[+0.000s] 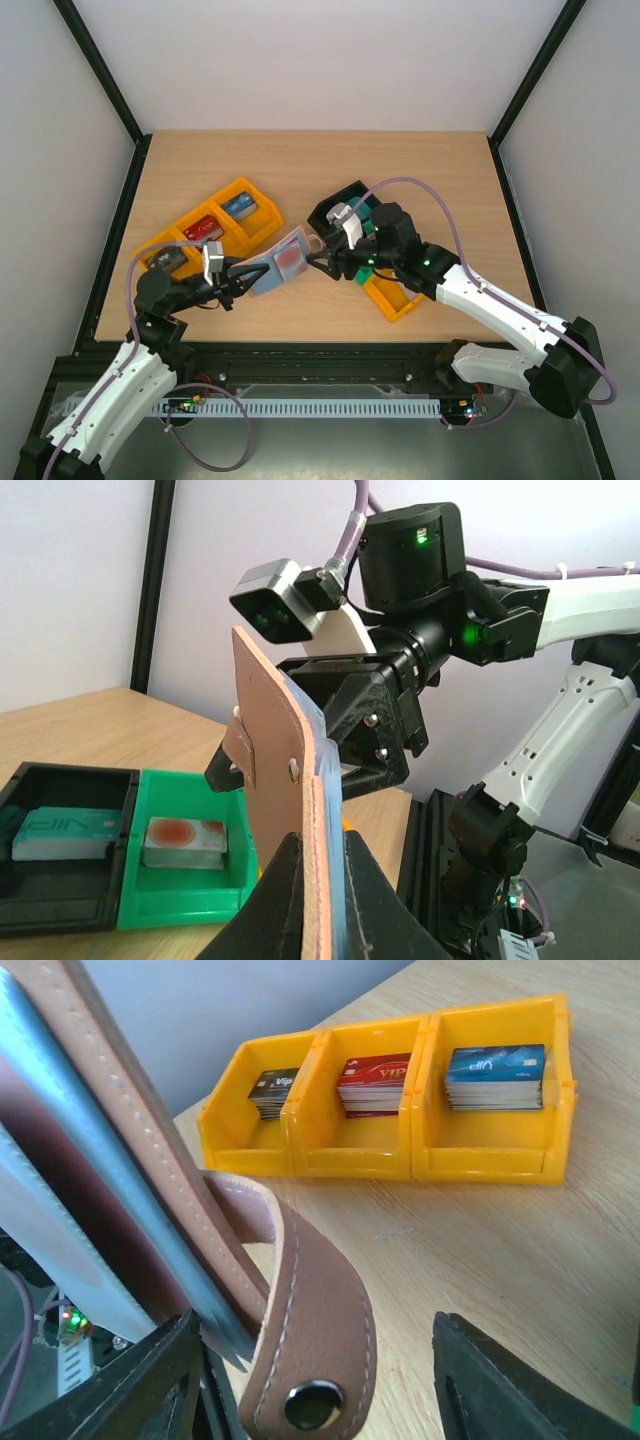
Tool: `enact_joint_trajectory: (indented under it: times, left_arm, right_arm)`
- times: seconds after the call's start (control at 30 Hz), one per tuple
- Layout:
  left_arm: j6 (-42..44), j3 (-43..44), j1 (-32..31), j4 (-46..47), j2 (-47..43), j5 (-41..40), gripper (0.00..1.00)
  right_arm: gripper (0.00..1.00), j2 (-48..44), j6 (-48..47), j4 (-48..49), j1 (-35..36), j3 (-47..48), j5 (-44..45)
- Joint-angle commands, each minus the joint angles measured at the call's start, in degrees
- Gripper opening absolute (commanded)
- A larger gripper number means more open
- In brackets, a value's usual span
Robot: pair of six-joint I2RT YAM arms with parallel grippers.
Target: Take the credit cards out of the card holder
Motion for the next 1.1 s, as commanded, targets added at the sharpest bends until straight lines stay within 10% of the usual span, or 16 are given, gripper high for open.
enact_joint_trajectory:
  times: [0.0, 0.63, 0.97, 1.07]
  left_arm:
    - [2.3, 2.2, 0.4, 2.9, -0.4, 1.6, 0.02]
    - [-2.8, -0.3, -0.2, 2.6, 0.2, -0.2, 0.02]
    - [-7.1, -1.2, 0.0, 1.6, 0.1, -4.0, 0.03]
    - [-7.1, -1.1, 0.6, -0.9, -0.3, -7.0, 0.29]
  right_arm:
    - [0.65, 0.5, -0.6, 2.1, 0.1, -0.3, -3.3]
    - [0.82, 9.2, 4.4, 9.4, 8.5, 6.2, -13.7]
    - [0.03, 8.2, 8.0, 11.2, 9.7, 6.7, -0.3]
    - [0.02, 6.8, 7.9, 8.7, 9.6, 6.8, 3.7]
